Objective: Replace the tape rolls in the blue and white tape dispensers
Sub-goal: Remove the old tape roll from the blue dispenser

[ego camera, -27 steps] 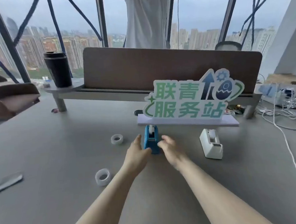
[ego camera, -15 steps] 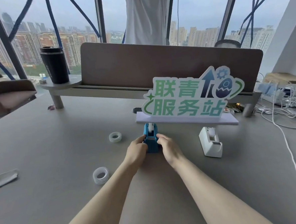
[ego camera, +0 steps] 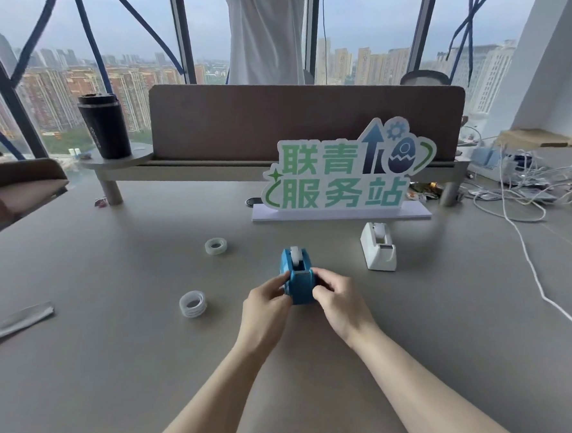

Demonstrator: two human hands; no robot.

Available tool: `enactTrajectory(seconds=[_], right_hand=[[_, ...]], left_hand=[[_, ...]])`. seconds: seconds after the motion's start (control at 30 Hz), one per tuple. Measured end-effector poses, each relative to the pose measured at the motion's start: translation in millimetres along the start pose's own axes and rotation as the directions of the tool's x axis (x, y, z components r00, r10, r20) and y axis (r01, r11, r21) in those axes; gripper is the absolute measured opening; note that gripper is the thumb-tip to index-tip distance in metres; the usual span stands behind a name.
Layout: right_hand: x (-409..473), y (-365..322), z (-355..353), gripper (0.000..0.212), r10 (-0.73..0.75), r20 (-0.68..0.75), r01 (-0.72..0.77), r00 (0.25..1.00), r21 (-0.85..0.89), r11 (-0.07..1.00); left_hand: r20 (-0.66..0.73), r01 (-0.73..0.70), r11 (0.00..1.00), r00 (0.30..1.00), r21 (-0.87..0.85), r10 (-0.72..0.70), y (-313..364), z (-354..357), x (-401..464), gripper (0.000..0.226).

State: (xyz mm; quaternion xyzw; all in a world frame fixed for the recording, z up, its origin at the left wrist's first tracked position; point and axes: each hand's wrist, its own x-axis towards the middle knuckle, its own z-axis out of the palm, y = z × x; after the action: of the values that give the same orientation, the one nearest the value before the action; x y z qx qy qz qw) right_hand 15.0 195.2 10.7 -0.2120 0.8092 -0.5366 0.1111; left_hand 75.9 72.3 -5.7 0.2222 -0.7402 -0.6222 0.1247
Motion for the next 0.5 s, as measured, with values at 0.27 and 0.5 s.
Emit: enactTrajectory(seconds=[0.27, 0.5], right_hand=[[-63.9, 13.3, -5.5, 0.036, -0.095, -0.14, 0.08, 0.986, -0.11, 0.991], [-90.0, 25.5, -3.9, 0.044, -0.108, -0.137, 0.082, 0.985, -0.182, 0.98]], left_hand=[[-0.064, -0.092, 0.995, 0.993, 0.048, 0.095, -13.5, 4.1, -62.1, 0.041], [-0.052, -0.121, 0.985, 0.99, 0.124, 0.128, -26.2, -2.1, -87.1, 0.04]])
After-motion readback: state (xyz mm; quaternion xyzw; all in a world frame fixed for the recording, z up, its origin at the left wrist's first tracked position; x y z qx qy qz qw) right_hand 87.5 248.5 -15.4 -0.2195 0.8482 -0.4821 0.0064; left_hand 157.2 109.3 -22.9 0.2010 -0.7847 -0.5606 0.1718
